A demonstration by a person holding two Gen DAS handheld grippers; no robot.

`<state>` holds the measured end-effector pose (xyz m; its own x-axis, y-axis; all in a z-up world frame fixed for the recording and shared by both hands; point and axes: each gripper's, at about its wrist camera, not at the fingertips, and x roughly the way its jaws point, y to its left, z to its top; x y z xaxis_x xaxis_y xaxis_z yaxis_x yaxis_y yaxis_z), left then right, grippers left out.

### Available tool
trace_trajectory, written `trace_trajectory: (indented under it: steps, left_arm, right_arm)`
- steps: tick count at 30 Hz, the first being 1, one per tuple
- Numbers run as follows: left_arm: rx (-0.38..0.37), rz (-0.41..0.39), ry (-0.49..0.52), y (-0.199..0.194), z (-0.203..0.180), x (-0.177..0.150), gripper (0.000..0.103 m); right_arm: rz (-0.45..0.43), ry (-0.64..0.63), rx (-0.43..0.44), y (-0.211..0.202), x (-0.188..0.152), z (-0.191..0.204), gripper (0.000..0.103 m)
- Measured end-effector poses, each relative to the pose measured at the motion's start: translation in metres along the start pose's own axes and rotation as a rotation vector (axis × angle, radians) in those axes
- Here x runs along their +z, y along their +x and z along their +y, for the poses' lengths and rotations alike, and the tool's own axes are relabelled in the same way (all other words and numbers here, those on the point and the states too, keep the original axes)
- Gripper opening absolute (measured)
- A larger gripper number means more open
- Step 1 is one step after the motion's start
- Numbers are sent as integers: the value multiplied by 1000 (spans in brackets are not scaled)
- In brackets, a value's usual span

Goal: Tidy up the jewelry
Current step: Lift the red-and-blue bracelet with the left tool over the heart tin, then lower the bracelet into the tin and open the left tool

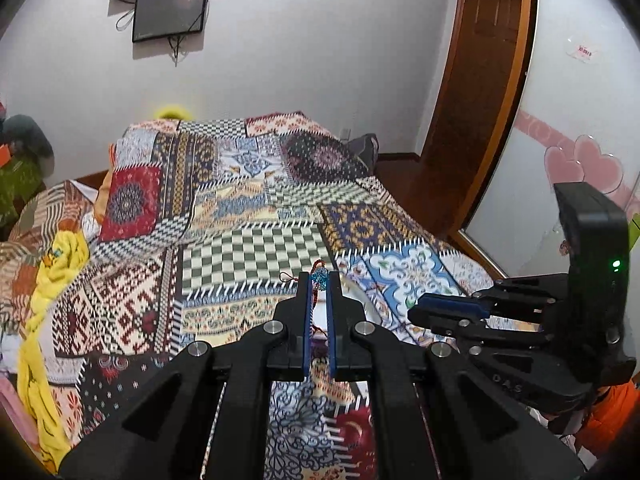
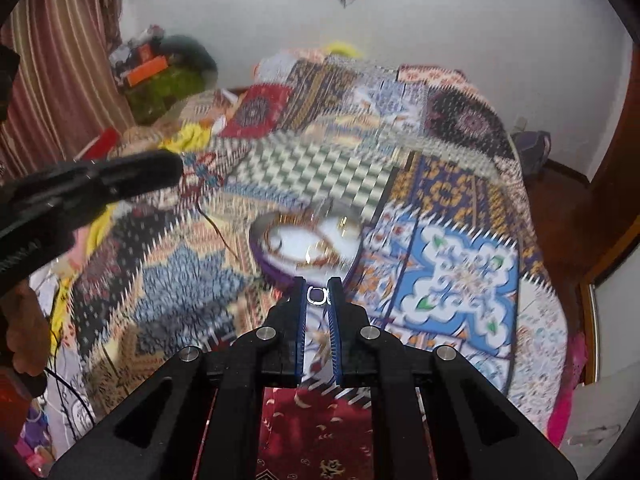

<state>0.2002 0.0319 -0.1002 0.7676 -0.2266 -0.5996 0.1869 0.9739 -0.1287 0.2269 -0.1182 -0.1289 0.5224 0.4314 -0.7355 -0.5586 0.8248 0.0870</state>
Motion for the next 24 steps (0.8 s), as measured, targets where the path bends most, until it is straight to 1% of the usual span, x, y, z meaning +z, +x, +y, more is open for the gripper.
trace_trajectory:
  steps: [6, 11, 16, 24]
  left_arm:
    - [-15, -26, 8, 5, -3, 14, 5]
    - [-27, -24, 15, 18, -5, 21, 5]
    - [-36, 5, 18, 36, -5, 19, 5]
    - [-28, 74, 24, 69, 1, 8, 5]
  right_arm:
    - [-50, 11, 3, -6, 14, -7, 9]
    - [-62, 13, 5, 0, 23, -12, 9]
    - [-50, 26, 10, 16, 29, -20, 9]
    - [-8, 36, 18, 44, 31, -27, 9]
